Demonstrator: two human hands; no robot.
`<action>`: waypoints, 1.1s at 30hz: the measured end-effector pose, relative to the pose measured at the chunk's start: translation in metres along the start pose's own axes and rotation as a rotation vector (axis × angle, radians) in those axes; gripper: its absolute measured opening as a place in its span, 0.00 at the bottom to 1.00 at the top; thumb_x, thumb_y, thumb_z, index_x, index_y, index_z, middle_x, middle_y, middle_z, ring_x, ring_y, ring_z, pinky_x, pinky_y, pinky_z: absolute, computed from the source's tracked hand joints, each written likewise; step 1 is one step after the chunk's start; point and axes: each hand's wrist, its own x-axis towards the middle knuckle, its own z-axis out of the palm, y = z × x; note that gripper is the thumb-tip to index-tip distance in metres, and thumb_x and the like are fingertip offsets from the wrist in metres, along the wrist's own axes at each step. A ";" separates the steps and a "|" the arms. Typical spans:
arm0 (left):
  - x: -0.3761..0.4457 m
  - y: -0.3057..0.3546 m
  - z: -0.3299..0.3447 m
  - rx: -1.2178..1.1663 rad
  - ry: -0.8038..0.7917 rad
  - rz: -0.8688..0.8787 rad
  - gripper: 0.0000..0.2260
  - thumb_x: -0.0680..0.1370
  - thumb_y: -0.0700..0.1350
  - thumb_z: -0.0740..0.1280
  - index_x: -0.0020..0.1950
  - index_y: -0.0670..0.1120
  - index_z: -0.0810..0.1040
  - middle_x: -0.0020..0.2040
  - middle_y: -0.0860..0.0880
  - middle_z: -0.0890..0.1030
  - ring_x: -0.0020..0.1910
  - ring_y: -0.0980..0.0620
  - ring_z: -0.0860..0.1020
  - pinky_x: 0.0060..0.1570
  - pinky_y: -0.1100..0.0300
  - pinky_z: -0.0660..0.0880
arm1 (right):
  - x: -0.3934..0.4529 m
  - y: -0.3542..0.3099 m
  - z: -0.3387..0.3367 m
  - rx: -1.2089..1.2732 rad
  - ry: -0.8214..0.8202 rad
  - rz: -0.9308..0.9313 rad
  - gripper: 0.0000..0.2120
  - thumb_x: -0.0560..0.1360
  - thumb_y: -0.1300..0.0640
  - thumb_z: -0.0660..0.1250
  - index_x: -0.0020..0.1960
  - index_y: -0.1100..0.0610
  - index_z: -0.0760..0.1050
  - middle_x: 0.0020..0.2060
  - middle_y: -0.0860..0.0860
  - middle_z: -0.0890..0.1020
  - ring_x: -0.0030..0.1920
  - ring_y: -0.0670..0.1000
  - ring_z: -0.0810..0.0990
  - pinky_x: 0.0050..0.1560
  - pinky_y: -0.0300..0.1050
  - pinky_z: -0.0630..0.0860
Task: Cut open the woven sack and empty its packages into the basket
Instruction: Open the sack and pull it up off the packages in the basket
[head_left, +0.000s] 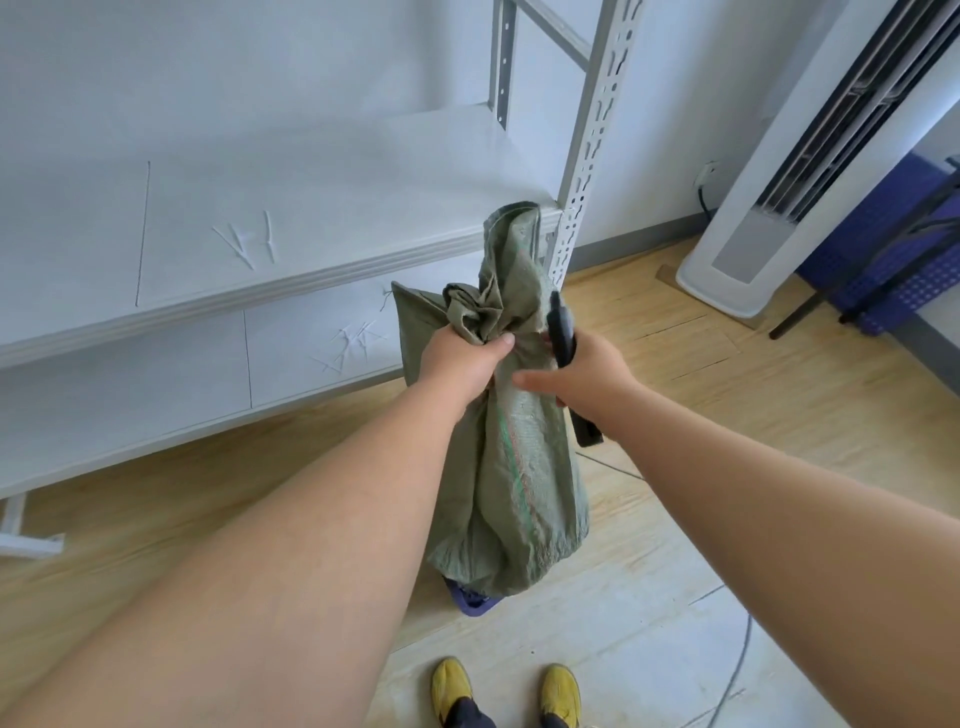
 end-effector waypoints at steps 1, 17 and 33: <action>-0.001 0.000 0.000 -0.014 -0.005 -0.013 0.18 0.73 0.52 0.73 0.60 0.48 0.78 0.50 0.52 0.78 0.52 0.49 0.76 0.54 0.55 0.73 | -0.002 0.003 0.004 -0.018 -0.011 0.021 0.20 0.65 0.49 0.79 0.49 0.55 0.74 0.40 0.49 0.80 0.38 0.48 0.81 0.42 0.45 0.81; 0.001 0.005 -0.012 0.170 0.037 0.186 0.15 0.75 0.48 0.67 0.61 0.47 0.75 0.55 0.47 0.80 0.54 0.46 0.78 0.57 0.52 0.75 | 0.010 0.002 -0.013 0.393 0.188 0.009 0.06 0.73 0.60 0.69 0.49 0.53 0.75 0.44 0.56 0.85 0.42 0.55 0.86 0.49 0.53 0.82; -0.003 -0.009 0.005 0.169 -0.210 0.226 0.41 0.63 0.54 0.80 0.72 0.51 0.66 0.64 0.54 0.77 0.62 0.54 0.75 0.61 0.56 0.72 | 0.000 -0.019 -0.016 0.361 0.081 0.026 0.09 0.75 0.59 0.69 0.53 0.59 0.73 0.45 0.55 0.83 0.39 0.52 0.85 0.40 0.45 0.83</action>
